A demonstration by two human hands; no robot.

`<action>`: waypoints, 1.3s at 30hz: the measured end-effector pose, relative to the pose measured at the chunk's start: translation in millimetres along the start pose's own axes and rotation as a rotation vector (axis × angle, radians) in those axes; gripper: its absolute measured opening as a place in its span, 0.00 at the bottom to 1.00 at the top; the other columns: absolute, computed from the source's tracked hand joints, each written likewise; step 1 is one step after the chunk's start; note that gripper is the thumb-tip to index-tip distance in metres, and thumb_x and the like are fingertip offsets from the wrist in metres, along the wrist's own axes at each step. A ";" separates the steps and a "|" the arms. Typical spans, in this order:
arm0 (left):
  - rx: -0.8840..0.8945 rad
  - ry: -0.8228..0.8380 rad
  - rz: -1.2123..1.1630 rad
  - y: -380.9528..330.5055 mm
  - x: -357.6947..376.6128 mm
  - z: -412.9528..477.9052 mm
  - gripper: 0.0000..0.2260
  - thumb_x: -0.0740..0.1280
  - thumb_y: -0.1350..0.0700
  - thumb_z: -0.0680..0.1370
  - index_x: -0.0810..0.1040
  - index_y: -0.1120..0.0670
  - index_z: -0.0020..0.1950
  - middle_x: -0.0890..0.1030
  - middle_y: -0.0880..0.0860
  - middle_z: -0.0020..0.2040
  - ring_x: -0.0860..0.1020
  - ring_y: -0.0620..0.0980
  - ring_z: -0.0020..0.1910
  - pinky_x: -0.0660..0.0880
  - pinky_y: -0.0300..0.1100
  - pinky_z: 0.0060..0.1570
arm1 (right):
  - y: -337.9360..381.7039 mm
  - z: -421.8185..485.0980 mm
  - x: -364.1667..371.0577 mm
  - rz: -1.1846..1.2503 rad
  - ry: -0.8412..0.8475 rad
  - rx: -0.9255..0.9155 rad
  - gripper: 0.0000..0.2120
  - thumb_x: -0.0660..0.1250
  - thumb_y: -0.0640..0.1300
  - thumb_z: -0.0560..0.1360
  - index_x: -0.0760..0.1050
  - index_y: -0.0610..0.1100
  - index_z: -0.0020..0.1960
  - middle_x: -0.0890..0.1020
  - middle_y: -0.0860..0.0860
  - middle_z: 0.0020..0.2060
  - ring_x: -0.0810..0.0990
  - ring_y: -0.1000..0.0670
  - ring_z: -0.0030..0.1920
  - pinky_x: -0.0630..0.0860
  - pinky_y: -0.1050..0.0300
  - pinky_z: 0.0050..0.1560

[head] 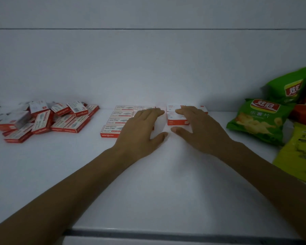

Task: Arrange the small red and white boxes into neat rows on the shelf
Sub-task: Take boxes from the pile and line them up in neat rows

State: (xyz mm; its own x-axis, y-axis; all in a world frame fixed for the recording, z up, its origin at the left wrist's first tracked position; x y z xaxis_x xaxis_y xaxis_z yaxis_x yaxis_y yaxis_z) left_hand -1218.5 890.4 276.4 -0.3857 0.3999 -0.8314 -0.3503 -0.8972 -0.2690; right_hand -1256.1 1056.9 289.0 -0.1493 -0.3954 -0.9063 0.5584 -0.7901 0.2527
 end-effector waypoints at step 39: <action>-0.314 -0.056 0.116 351.7 -239.9 -247.0 0.32 0.64 0.42 0.74 0.60 0.54 0.73 0.65 0.53 0.72 0.63 0.53 0.70 0.63 0.48 0.68 | 456.0 107.3 187.3 0.183 0.037 -0.313 0.28 0.58 0.62 0.73 0.69 0.49 0.67 0.75 0.48 0.63 0.73 0.47 0.63 0.72 0.45 0.59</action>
State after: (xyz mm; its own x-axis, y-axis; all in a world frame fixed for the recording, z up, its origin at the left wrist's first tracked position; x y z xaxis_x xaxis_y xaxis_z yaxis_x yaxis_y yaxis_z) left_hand -1038.3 432.7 261.1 -0.4569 0.2933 -0.8398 -0.0248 -0.9479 -0.3176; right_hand -1117.0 572.4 270.9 0.0029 -0.4950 -0.8689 0.7965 -0.5242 0.3013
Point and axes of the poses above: each hand's wrist, its own z-axis towards the middle knuckle, its own x-axis out of the palm, y = z × x, the point moved 3 cm from there along z, towards the middle knuckle
